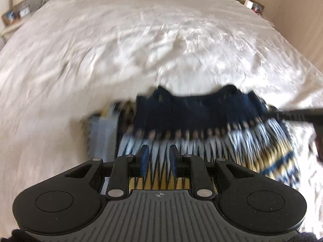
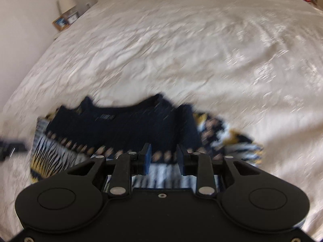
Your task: Fold small clothes
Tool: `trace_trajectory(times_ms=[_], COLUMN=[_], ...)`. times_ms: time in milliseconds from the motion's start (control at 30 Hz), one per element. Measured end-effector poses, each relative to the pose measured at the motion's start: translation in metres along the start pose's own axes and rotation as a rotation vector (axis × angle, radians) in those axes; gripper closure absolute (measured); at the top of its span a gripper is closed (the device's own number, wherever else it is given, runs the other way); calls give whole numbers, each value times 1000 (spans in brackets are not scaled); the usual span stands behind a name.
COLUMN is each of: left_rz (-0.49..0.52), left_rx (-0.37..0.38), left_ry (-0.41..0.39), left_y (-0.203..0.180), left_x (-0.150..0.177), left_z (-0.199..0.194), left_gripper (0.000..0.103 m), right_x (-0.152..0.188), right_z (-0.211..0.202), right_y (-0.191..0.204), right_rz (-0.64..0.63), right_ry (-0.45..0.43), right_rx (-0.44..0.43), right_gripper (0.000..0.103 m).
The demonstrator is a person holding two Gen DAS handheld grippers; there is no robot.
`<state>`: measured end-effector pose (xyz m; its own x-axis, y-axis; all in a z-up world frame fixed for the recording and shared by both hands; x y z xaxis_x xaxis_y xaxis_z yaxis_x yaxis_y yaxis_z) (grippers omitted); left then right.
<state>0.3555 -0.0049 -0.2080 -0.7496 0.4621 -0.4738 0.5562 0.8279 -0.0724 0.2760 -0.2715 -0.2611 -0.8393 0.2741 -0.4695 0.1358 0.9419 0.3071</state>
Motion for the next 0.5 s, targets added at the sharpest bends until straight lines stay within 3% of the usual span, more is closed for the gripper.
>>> trace_trajectory(times_ms=[167,267,333,400,467,500], left_rz=[-10,-34,-57,-72,-51,-50], left_rx=[-71,-176,-159,-137,-158,-167], left_ry=[66,160,157,153,156,146], left_y=[6,33,45,49,46,42], left_x=[-20,-10,-4,-2,-4,-6], left_z=[55,77,82,80,74,67], left_gripper=[82,77,75,75,76,77], right_x=[13,17,18,18,18,18], right_z=[16,27,30,28,21,16], right_y=[18,1,-16,-29,-32,-30], right_rz=[-40,-17,23,61,84,82], right_ry=[46,79,81,76,70,59], right_rx=[-27,48,84,111,111,110], right_gripper=[64,67,87,91,88,77])
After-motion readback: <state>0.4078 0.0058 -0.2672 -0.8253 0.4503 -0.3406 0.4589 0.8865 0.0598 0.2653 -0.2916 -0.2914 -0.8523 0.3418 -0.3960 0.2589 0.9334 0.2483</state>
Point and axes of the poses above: each gripper's, at about its wrist camera, not at the fingertips, and z roughly the way its jaws point, y to its left, x to its underside, the point moved 5 cm from there along z, roughly the way its jaws point, and after that the axes turned 3 degrees about y, right-handed, at the moved point
